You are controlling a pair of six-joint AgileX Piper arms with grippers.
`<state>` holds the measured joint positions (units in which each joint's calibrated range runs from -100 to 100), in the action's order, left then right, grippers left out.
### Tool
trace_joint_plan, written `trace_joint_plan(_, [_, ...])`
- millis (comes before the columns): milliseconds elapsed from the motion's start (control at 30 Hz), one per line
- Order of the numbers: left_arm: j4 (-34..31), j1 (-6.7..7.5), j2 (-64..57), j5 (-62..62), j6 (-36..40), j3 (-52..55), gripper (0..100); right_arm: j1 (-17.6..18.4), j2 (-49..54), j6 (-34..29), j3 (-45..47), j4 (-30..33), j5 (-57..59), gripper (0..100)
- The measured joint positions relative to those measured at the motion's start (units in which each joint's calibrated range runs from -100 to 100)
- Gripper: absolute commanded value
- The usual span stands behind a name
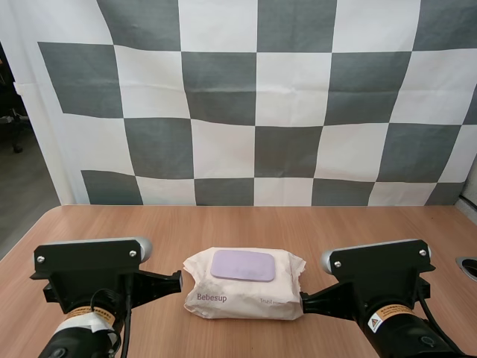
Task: Open the wet wipes lid
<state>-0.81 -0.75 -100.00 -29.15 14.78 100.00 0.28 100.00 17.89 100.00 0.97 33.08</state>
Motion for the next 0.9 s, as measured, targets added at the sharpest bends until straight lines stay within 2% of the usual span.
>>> trace_joint_plan(900, [0.3,0.00,0.0,-0.6,0.2,0.0,0,0.0,0.0,0.1,0.0,-0.1,0.0,0])
